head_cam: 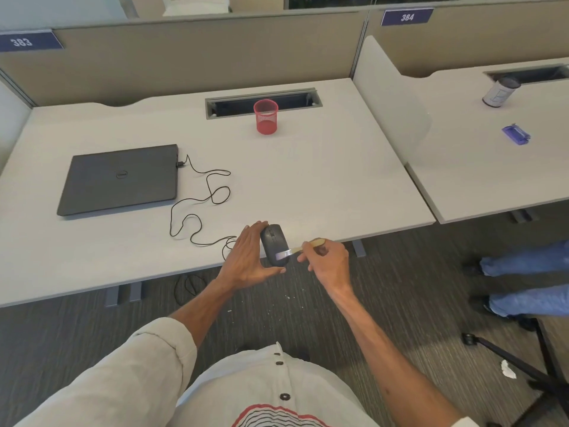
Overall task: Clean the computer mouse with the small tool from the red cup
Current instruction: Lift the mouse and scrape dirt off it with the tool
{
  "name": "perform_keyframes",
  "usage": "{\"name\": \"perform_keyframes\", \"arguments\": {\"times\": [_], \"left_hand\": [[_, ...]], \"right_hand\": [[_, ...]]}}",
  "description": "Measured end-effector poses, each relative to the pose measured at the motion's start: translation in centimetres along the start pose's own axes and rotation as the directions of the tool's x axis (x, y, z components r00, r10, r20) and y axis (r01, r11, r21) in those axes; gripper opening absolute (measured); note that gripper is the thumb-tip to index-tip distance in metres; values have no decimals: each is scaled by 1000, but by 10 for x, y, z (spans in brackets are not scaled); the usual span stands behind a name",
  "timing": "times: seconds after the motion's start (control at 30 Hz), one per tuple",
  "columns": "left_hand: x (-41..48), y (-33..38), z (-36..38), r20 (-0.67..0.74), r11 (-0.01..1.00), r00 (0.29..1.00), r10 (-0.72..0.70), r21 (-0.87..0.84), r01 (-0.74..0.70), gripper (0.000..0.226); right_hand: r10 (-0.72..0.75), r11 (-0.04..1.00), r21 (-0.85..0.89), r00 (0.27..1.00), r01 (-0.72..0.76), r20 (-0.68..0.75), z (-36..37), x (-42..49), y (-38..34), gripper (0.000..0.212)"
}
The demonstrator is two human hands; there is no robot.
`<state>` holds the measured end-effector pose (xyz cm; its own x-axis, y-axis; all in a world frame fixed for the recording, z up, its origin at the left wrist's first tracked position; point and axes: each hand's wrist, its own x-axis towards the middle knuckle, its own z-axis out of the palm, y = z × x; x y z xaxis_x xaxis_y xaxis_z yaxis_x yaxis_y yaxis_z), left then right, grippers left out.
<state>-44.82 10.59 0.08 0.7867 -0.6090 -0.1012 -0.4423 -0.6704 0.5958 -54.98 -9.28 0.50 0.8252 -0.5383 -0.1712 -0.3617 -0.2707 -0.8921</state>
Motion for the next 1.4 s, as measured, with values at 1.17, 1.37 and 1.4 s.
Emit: {"name": "perform_keyframes", "arguments": {"times": [1.17, 1.37, 1.4], "left_hand": [[-3, 4, 3, 28, 999, 999, 35, 10, -35, 127], [-6, 3, 4, 29, 999, 998, 47, -2, -47, 129], [-6, 2, 5, 27, 999, 998, 51, -9, -51, 129]], "right_hand": [[-47, 999, 16, 997, 48, -62, 7, -2, 8, 23], [191, 961, 244, 951, -132, -241, 3, 13, 14, 23], [264, 907, 380, 949, -184, -171, 5, 14, 12, 18]]}}
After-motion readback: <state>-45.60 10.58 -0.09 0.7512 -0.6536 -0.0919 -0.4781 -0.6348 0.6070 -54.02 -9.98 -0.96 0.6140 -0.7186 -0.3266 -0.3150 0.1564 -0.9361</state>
